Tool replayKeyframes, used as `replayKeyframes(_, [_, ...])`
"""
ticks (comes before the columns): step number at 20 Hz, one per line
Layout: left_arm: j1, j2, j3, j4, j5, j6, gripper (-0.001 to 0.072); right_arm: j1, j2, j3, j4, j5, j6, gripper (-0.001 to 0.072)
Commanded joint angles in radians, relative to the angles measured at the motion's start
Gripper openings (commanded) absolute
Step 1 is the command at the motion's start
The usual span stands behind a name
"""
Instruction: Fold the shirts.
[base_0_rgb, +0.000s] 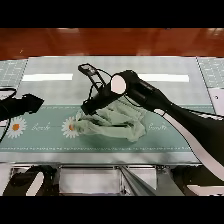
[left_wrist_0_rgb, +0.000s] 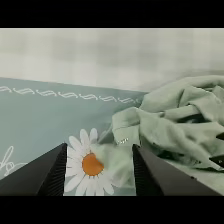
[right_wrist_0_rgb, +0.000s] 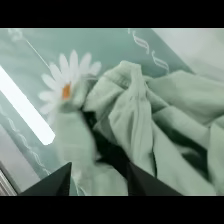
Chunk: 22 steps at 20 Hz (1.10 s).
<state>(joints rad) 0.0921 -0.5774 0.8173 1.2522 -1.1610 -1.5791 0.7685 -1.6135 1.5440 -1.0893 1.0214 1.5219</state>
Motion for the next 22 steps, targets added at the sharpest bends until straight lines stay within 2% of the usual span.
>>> replayKeyframes(1, [0.001,-0.008,-0.034,-0.093,0.005,-0.005,0.0504,-0.105,0.018,0.025,0.085,0.030,-0.007,0.0406])
replayKeyframes(3, [0.001,-0.021,-0.063,-0.148,-0.029,0.026,0.0504,-0.271,0.112,0.025,0.073,0.100,-0.006,0.0406])
replayKeyframes(6, [0.001,-0.039,-0.130,-0.153,-0.158,0.088,0.0504,-0.543,0.274,-0.060,-0.026,0.251,-0.003,0.0397])
replayKeyframes(9, [0.020,-0.058,-0.269,-0.151,-0.153,0.093,0.0504,-0.779,0.462,-0.336,-0.047,0.251,-0.023,0.0397])
replayKeyframes(12, [0.113,-0.151,-0.367,-0.240,-0.160,0.123,0.0504,-0.972,0.608,-0.619,0.052,0.229,-0.133,0.0397])
replayKeyframes(15, [0.157,-0.303,-0.393,-0.326,-0.110,0.201,0.0504,-1.091,0.668,-0.791,0.116,0.230,-0.208,0.0397])
replayKeyframes(18, [0.155,-0.449,-0.393,-0.375,-0.032,0.219,0.0504,-1.131,0.669,-0.868,0.135,0.236,-0.235,0.0397])
replayKeyframes(20, [0.116,-0.541,-0.393,-0.506,-0.005,0.320,0.0504,-1.128,0.669,-0.887,0.146,0.224,-0.238,0.0397])
replayKeyframes(22, [0.053,-0.610,-0.393,-0.576,0.055,0.349,0.0504,-1.128,0.669,-0.890,0.154,0.206,-0.237,0.0397])
